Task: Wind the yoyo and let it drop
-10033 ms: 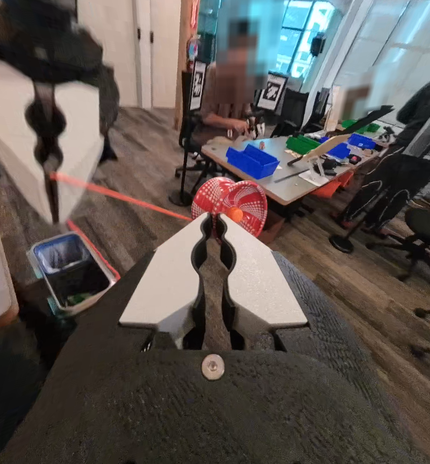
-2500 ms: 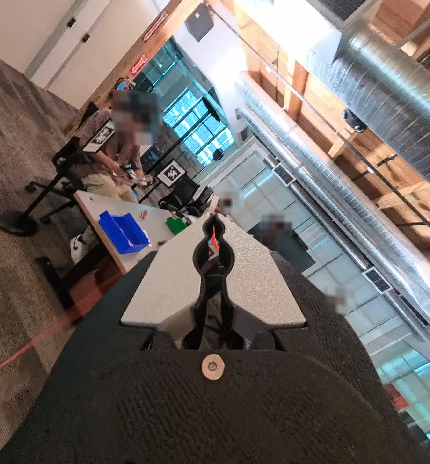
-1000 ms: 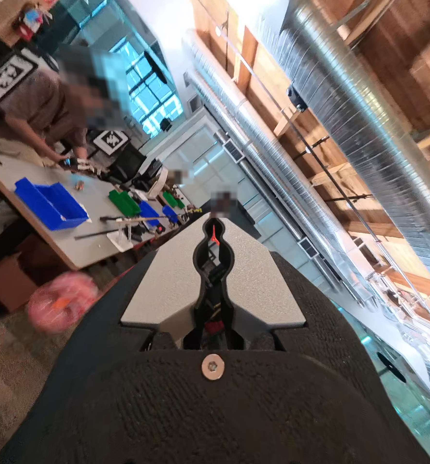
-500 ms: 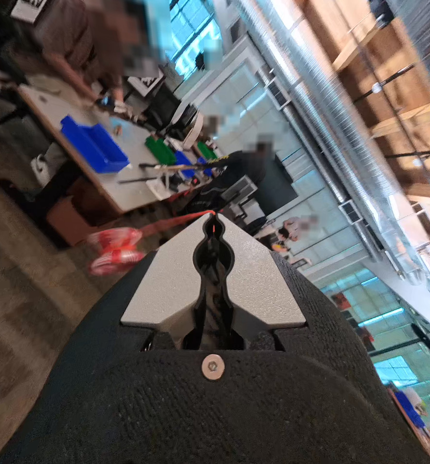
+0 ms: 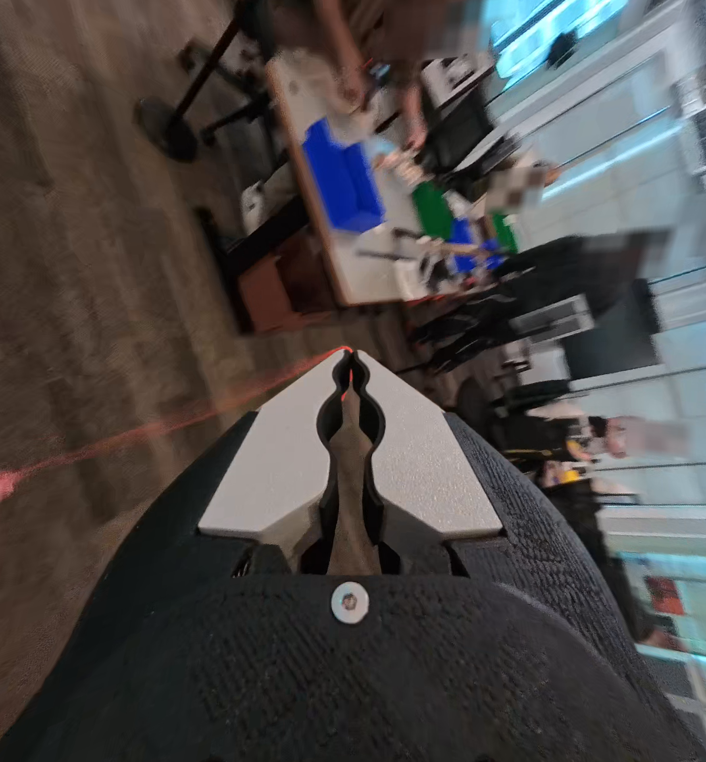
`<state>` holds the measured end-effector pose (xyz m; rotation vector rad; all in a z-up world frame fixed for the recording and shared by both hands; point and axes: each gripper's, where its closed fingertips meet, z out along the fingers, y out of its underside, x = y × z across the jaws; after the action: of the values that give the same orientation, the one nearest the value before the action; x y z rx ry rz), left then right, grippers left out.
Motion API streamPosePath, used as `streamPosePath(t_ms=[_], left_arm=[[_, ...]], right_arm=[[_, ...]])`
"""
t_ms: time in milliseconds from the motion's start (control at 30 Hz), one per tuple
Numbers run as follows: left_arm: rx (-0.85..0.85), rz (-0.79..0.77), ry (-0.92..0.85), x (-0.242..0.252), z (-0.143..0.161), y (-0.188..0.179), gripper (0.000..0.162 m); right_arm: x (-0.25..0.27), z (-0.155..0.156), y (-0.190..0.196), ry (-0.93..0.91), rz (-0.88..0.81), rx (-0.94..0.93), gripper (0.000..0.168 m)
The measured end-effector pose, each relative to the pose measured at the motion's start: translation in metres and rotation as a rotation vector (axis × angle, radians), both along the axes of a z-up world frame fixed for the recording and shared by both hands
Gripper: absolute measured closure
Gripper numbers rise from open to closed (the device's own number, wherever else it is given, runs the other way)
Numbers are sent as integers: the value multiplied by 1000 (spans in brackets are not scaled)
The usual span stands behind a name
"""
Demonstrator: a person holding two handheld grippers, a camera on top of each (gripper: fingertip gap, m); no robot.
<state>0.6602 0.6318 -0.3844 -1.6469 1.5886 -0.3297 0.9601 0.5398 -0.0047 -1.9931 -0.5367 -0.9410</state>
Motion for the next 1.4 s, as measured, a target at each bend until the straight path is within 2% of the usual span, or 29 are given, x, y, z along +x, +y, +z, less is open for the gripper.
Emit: streamPosePath(t_ms=[33,67,133,167,233,333,633,800,900,1100,1167,1200,1267,1400], left_arm=[[0,0,0,0,0,0,54],[0,0,1,0,0,0,54],[2,3,-1,0,1,0,54],[3,4,-2,0,1,-1,54],[4,4,-2,0,1,-1,54],[5,3,-5,0,1,0,54],[-3,0,-5,1,1,0,54],[-31,-22,-82,6,11,-5,51],[-55,-28,-154,8,21,-7,49],[-76,-30,-199,9,27,-7,48],[-74,-33,-198,8,27,-8,48],[-75,-32,-198,8,27,-8,48],[-77,-29,-195,8,26,-7,48],[-77,-29,-191,8,27,-8,48]], right_arm=[[4,41,3,-24,2,48,168],[11,98,1,-78,-25,180,168],[7,219,-24,-176,-42,465,168],[-2,266,-41,-177,-24,581,168],[-13,318,-63,-169,3,674,168],[-16,330,-72,-196,-3,623,168],[9,254,-64,-165,-81,426,168],[5,194,-60,-121,-80,352,168],[-3,116,-50,-18,-68,246,168],[-28,-99,-40,236,-95,-48,168],[-32,-137,-39,273,-116,-103,168],[-31,-145,-38,289,-126,-117,168],[-26,-135,-31,283,-125,-86,168],[-17,-81,-13,261,-93,-25,168]])
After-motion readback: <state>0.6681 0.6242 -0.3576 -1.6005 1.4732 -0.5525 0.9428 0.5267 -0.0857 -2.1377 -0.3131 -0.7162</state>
